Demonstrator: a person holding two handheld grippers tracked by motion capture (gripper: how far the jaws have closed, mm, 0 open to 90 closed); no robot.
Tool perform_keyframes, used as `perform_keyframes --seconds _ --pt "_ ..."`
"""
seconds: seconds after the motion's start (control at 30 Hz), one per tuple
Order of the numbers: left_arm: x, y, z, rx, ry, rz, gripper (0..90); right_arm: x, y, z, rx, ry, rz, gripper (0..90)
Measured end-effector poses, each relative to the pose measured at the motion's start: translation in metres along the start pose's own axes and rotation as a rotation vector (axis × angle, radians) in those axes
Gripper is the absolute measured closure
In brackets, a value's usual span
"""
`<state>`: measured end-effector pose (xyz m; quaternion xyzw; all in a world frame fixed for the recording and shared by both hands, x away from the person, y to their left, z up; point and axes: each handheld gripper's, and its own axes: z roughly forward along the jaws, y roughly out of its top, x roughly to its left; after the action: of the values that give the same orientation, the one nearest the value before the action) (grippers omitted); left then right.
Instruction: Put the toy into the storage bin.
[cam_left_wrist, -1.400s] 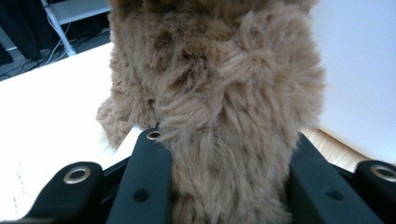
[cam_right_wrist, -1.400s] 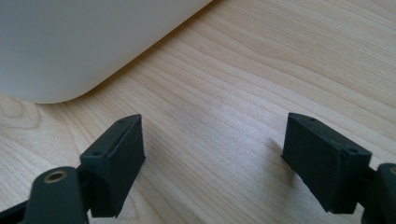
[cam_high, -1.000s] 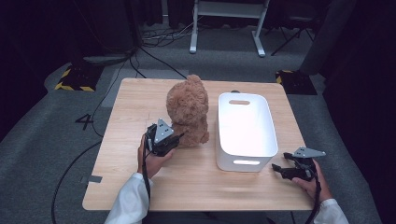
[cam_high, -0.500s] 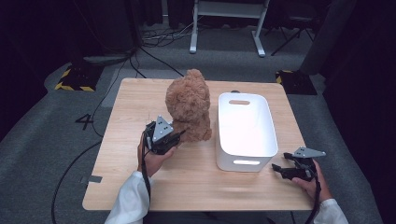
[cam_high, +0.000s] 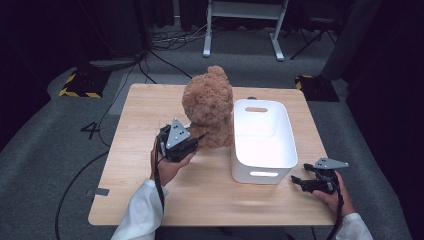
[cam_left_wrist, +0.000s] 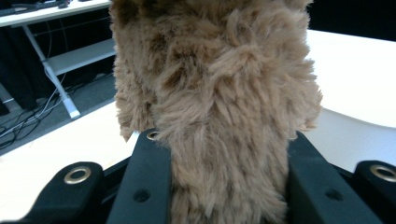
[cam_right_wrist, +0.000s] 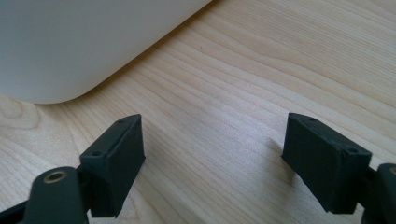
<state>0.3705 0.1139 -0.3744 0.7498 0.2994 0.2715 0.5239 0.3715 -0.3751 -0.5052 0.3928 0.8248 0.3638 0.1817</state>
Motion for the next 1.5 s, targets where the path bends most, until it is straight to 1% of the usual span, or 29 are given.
perform_keyframes --seconds 0.1,0.13,0.17,0.27,0.47,0.5,0.63,0.77,0.97,1.07,1.1,1.13,1.2,1.23,1.5 --pt "0.0 0.008 0.0 -0.004 0.005 0.009 71.3 0.0 0.0 0.0 0.0 0.0 0.001 20.4" --pt "0.0 0.008 0.0 -0.004 0.005 0.009 71.3 0.0 0.0 0.0 0.0 0.0 0.001 20.4" --pt "0.0 0.012 -0.002 -0.015 0.0 0.008 71.4 0.0 0.0 0.0 0.0 0.0 0.0 20.4" --pt "0.0 0.018 -0.002 -0.022 -0.005 0.005 71.4 0.0 0.0 0.0 0.0 0.0 0.001 20.4" --pt "-0.003 0.031 -0.001 -0.027 -0.011 0.021 71.3 0.0 0.0 0.0 0.0 0.0 0.002 20.4" --pt "-0.003 0.031 -0.001 -0.027 -0.011 0.021 71.3 0.0 0.0 0.0 0.001 0.0 0.002 20.4" --pt "-0.008 0.042 0.003 -0.027 -0.012 0.037 71.3 0.0 0.0 0.0 0.0 0.001 0.002 20.4" --pt "-0.013 0.047 0.007 -0.034 -0.034 0.049 71.3 0.0 0.0 0.0 0.0 0.002 0.003 20.4" --pt "-0.02 0.054 0.016 -0.037 -0.055 0.049 71.3 0.0 0.0 0.0 0.0 0.002 0.002 20.3" --pt "-0.024 0.057 0.02 -0.047 -0.069 0.046 71.2 0.0 0.0 0.0 0.0 0.002 0.002 20.4" --pt "-0.025 0.058 0.021 -0.049 -0.076 0.053 71.3 0.0 0.0 0.0 0.0 0.002 0.002 20.3" --pt "-0.025 0.058 0.021 -0.049 -0.076 0.053 71.2 0.0 0.0 0.0 0.001 0.003 0.003 20.3" --pt "-0.031 0.062 0.025 -0.041 -0.084 0.071 71.2 0.0 0.0 0.0 0.0 0.002 0.002 20.3" --pt "-0.032 0.064 0.026 -0.039 -0.084 0.074 71.2 0.0 0.0 0.0 0.001 0.002 0.002 20.3" --pt "-0.038 0.074 0.032 -0.041 -0.091 0.083 71.2 0.0 0.0 0.0 0.001 0.003 0.003 20.3"
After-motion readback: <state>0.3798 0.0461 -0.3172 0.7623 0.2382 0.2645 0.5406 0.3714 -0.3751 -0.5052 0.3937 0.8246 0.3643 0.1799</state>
